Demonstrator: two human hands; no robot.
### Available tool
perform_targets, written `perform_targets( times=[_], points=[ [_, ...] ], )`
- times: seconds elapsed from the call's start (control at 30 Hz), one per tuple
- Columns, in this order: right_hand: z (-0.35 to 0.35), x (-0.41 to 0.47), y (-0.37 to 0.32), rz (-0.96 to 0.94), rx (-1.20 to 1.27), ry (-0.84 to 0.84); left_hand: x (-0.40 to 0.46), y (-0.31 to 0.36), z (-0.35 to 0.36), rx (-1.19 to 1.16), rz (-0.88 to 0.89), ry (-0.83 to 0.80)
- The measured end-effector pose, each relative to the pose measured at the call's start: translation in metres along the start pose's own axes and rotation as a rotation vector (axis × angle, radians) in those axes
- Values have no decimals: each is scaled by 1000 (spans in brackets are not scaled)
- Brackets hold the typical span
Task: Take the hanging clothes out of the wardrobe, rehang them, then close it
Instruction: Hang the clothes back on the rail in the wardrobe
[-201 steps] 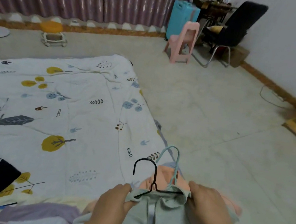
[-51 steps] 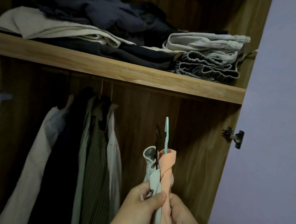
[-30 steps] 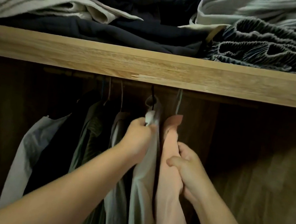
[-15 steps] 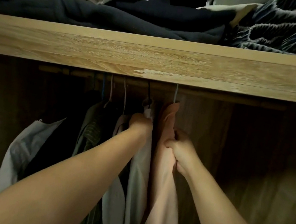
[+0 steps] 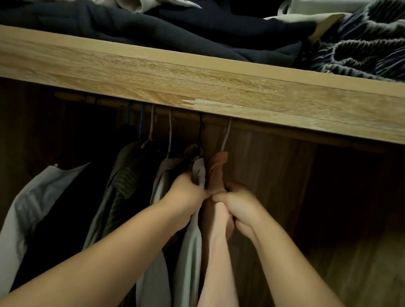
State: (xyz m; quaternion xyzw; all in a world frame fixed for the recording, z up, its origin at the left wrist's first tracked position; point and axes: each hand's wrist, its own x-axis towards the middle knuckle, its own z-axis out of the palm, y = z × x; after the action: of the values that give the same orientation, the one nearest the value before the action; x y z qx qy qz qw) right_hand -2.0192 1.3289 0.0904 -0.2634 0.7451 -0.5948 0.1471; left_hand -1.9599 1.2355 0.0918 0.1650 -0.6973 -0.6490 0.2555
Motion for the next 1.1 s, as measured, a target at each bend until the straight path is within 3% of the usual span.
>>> perform_targets(
  times=[0.33, 0.43, 0.6, 0.77, 0.9, 1.1],
  points=[
    [9, -42, 10, -67, -105, 29, -76, -19, -22, 249, 204, -30],
    [5, -75, 24, -83, -254, 81, -104, -34, -28, 325, 207, -50],
    [3, -129, 59, -6, -577, 0, -148, -67, -30, 391, 133, -89],
    [12, -183, 85, 54, -803, -69, -184, -103, -33, 636, 166, -132],
    [11, -209, 99, 108, -1025, -113, -202, -119, -37, 885, 205, -245],
    [14, -250, 115, 161, -1111, -104, -209, -131, -38, 941, 161, -471]
  ],
)
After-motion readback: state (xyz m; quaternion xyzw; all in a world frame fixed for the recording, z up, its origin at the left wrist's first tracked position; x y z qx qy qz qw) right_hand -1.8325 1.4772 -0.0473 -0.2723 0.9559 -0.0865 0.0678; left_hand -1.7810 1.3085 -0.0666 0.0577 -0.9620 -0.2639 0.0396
